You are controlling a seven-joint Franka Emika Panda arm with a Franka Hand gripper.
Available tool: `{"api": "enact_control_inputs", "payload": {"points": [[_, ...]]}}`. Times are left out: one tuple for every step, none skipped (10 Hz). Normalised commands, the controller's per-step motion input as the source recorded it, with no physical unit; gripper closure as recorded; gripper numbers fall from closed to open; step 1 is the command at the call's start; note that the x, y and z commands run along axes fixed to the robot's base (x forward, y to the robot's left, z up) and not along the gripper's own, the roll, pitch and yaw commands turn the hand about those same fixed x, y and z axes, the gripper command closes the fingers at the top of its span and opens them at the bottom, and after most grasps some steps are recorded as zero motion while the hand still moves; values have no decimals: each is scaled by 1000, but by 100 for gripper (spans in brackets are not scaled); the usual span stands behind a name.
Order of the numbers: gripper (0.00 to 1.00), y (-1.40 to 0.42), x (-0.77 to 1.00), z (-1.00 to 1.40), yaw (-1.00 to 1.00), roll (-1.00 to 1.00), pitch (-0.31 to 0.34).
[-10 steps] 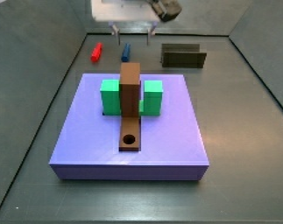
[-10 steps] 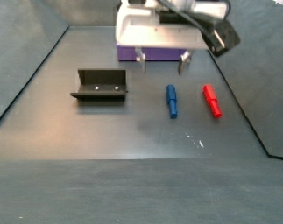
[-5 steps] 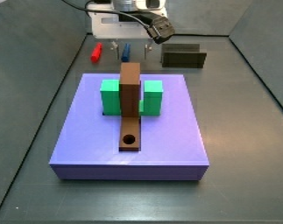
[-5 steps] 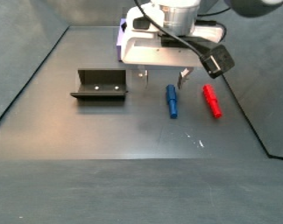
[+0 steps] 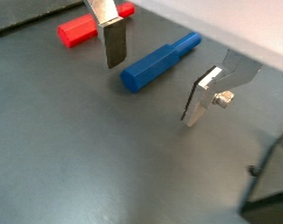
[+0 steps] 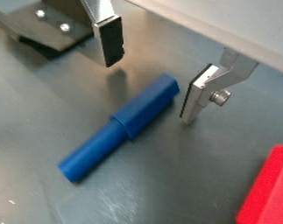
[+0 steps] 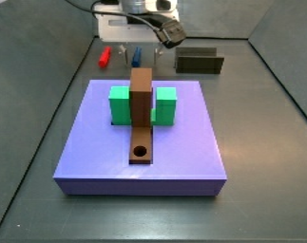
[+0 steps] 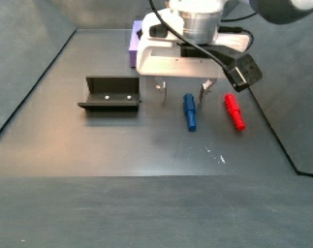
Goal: Pick up the blue object. Move up. Place the blue object on the fixture. Regrasp the blue object. Move to above the board. Insert the blue object.
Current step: Pick up the blue object.
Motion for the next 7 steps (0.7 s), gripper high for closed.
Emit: {"api": "enact_control_inputs", "payload": {"points": [[0, 17, -46, -83, -51, 30, 0], [0, 0, 0, 0, 0, 11, 0], [0, 49, -54, 323, -54, 0, -31], [0, 0, -6, 0, 0, 29, -3], [0, 0, 0, 0, 0, 4, 0], [0, 0, 0, -51, 0, 43, 0], [0, 0, 0, 0, 0, 0, 0]]}}
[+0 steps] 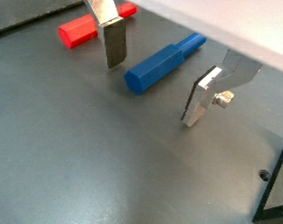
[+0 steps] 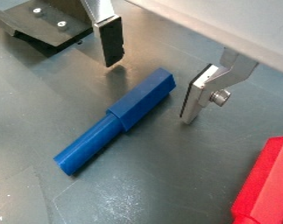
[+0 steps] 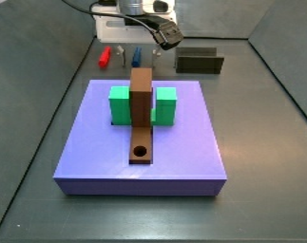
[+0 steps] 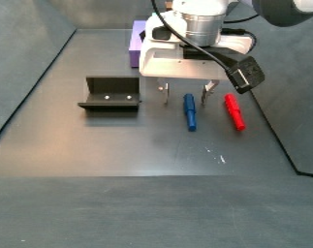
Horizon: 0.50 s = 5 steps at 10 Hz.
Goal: Pick up the blue object. Move up. Place the blue object on the fixture. Regrasp the blue object. Move to above the board. Insert the blue object.
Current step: Pick up the blue object.
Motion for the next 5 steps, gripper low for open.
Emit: {"api": "enact_control_inputs", "payload": {"points": [[100, 0, 0, 0, 0, 0, 0], [100, 0, 0, 0, 0, 0, 0], [100, 0, 0, 0, 0, 0, 0], [100, 0, 0, 0, 0, 0, 0], [100, 0, 0, 0, 0, 0, 0]]}}
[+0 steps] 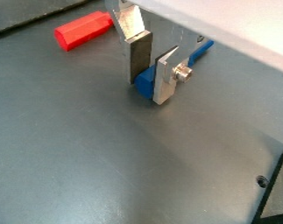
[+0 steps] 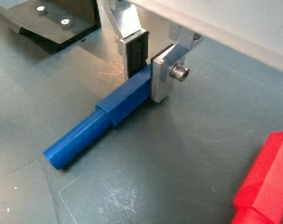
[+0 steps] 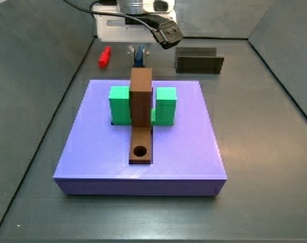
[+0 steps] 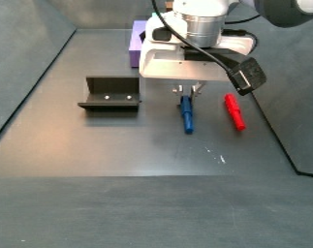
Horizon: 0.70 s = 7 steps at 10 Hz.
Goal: Pick up the blue object. Move up. Place the blue object on the fixture. Regrasp the blue object. Move to above the board. Insert the blue object.
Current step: Pick up the blue object.
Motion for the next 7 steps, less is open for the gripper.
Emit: {"api": "enact_control_inputs", "payload": {"points": [[100, 0, 0, 0, 0, 0, 0], [100, 0, 0, 0, 0, 0, 0], [100, 0, 0, 0, 0, 0, 0], [100, 0, 0, 0, 0, 0, 0], [100, 0, 0, 0, 0, 0, 0], [100, 0, 0, 0, 0, 0, 0], [100, 0, 0, 0, 0, 0, 0]]}}
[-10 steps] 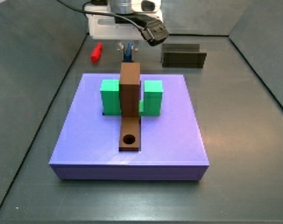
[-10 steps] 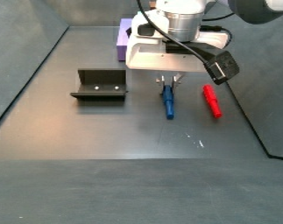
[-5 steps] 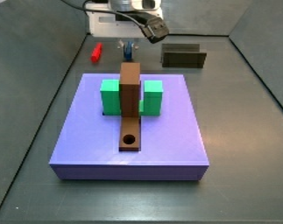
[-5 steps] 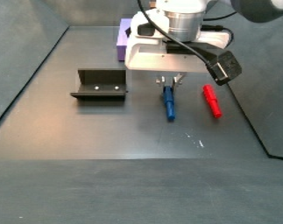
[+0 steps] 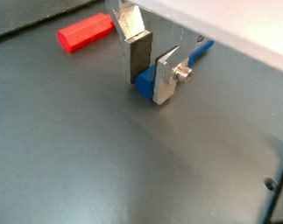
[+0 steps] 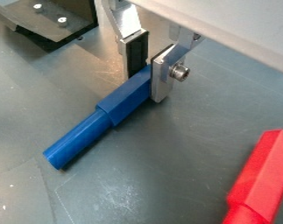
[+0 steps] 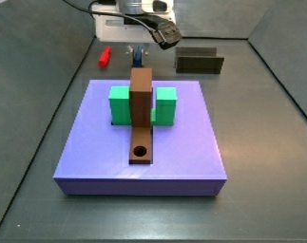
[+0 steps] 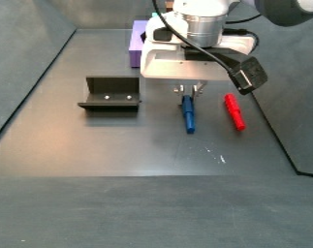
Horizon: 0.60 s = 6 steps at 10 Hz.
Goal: Pick up the blue object. Move up. Place the blue object on the fixture. Regrasp the blue object. Move to above the board. Insert the blue object.
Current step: Pick up the blue object, then move up.
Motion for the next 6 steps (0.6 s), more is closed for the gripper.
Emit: {"api": "enact_control_inputs", "payload": {"points": [[100, 0, 0, 0, 0, 0, 0], [100, 0, 0, 0, 0, 0, 0], [100, 0, 0, 0, 0, 0, 0], [100, 0, 0, 0, 0, 0, 0], [100, 0, 0, 833, 0, 0, 0], [100, -41, -44, 793, -40, -8, 25]]}}
